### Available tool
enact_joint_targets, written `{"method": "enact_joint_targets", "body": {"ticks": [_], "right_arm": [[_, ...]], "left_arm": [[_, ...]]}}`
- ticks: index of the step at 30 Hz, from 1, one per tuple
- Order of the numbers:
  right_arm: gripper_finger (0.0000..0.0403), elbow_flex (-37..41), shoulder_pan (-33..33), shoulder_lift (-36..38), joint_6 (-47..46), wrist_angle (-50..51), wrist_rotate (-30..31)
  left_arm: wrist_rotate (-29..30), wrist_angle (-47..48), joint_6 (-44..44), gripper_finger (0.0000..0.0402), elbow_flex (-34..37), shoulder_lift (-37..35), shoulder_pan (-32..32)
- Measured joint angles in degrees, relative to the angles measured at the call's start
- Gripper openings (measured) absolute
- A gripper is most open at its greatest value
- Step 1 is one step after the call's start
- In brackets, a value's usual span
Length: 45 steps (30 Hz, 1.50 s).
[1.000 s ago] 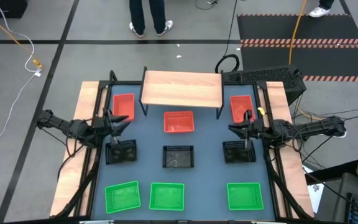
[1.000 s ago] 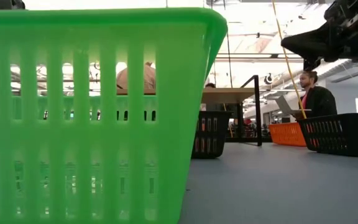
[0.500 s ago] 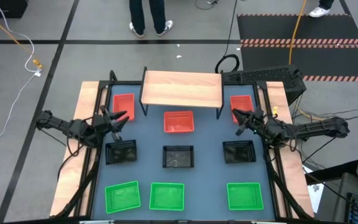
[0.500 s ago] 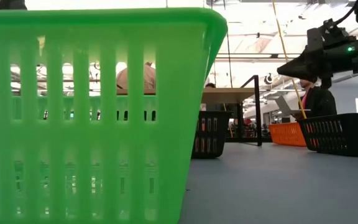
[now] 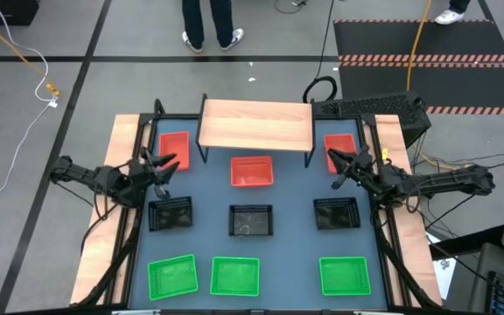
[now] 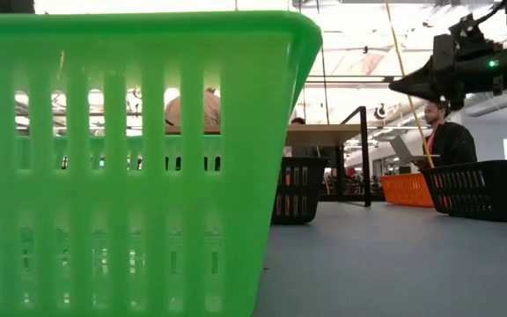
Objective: Stack baskets on shelf by color
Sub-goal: Put the left orange bin on the shelf
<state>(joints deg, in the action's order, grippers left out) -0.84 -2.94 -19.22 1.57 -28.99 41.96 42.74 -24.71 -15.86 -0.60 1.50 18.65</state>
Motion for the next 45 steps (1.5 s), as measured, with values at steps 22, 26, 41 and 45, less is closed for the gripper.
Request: {"method": "enact_joint_targets", "body": {"ticks": [22,26,41,45], "right_arm": [[0.0032,-0.02,-1.27,-5.22,-3.93,3.08,-25.71],[0.0032,-0.02,-1.27,-5.62,-1.99,2.64,-25.71],[0.0032,-0.07,-0.50,-5.91,-0.59,0.57,-25.54],[0.0032,-0.07,-0.50,-6.05,0.09,0.72,-25.56]], "left_arm": [[11.12,39.16,15.01,0.0178,-26.71,16.04,-7.09],[11.33,48.96,17.60,0.0221,-31.59,22.40,-9.23],[-5.26,65.09,29.55,0.0253,-32.19,41.82,-22.14],[-12.00,64.77,25.35,0.0253,-32.19,45.17,-26.32]]}}
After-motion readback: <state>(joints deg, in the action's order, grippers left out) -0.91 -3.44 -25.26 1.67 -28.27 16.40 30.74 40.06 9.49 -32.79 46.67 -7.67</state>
